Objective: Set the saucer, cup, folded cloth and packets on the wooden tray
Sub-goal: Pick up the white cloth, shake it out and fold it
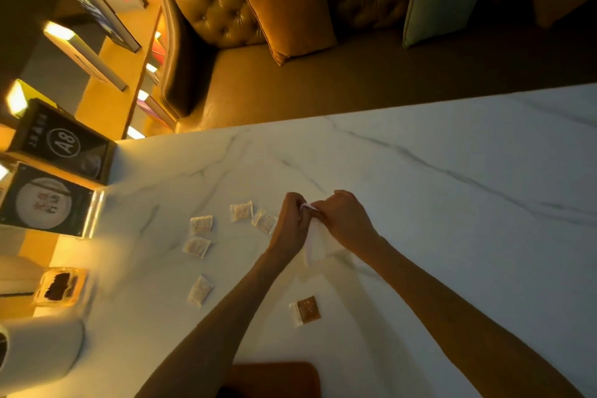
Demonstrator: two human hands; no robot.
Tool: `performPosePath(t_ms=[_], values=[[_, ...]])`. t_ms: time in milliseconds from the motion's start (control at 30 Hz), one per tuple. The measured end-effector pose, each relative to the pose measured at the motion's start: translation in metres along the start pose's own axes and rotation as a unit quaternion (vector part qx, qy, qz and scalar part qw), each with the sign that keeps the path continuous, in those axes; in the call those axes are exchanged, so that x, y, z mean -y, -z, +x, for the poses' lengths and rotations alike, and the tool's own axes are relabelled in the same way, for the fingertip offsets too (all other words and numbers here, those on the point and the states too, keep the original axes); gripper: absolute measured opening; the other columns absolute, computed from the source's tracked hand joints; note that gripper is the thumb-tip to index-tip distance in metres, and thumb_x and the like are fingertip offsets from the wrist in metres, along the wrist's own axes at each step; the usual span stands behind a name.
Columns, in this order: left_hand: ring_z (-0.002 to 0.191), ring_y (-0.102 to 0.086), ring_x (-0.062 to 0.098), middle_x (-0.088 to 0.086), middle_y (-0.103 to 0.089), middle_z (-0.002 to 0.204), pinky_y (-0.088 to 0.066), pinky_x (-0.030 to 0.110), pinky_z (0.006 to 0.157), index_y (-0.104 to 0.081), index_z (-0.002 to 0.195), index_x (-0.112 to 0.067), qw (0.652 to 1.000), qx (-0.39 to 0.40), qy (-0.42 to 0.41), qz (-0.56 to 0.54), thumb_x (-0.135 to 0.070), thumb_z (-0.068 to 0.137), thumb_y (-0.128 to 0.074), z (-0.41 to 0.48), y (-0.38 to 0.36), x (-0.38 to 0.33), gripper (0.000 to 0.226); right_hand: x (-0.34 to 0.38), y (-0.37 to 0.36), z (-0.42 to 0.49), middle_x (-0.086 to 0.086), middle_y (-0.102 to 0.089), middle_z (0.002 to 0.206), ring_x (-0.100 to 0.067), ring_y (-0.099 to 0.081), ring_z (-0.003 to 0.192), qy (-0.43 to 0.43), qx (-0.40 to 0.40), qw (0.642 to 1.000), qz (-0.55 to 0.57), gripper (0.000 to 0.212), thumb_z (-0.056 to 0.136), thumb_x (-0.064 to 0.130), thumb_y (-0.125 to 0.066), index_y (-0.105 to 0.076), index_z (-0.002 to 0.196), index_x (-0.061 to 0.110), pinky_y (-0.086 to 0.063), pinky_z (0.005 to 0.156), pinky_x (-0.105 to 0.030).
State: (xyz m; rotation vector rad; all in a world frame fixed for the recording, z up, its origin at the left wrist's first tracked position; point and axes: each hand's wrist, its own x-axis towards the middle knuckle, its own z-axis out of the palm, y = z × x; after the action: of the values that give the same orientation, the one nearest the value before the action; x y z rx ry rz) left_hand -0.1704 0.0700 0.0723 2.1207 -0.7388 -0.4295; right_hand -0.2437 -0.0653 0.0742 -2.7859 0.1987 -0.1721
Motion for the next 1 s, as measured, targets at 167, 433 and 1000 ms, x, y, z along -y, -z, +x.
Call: performPosePath(t_ms=[167,433,1000], values=[[0.088,-0.057,0.02,0.012,-0.059,0.101,-0.045,0.03,0.075,-0.054,0.109,-0.006,0.997,0.031,-0.021,-0.066,-0.016,0.1,-0.045,-0.004,0.088,-0.035,0.016,0.057,0.094,0.037,0.003,-0.071,0.106,-0.017,-0.064,0.096,0.004,0.002,0.999,0.052,0.03,0.099,0.037,-0.041,-0.067,0.11,0.027,-0.046,0.079,-0.028],[0.081,-0.067,0.011,-0.01,-0.07,0.084,-0.052,0.021,0.07,-0.071,0.087,-0.032,0.989,0.04,-0.06,-0.129,-0.038,0.091,-0.063,-0.032,0.279,-0.112,0.011,0.147,0.294,0.043,0.016,-0.064,0.087,0.0,-0.06,0.08,-0.013,-0.092,0.989,0.11,0.02,0.094,0.044,-0.048,-0.066,0.099,0.035,-0.047,0.068,-0.021],[0.092,-0.062,0.021,0.003,-0.062,0.094,-0.055,0.036,0.077,-0.065,0.103,-0.022,0.928,-0.114,-0.238,-0.263,-0.045,0.101,-0.042,-0.102,0.472,-0.285,0.033,0.291,0.452,0.003,-0.015,-0.07,0.101,-0.028,-0.07,0.088,0.013,-0.192,0.864,0.466,0.026,0.089,0.038,-0.064,-0.071,0.101,0.016,-0.06,0.076,-0.044]])
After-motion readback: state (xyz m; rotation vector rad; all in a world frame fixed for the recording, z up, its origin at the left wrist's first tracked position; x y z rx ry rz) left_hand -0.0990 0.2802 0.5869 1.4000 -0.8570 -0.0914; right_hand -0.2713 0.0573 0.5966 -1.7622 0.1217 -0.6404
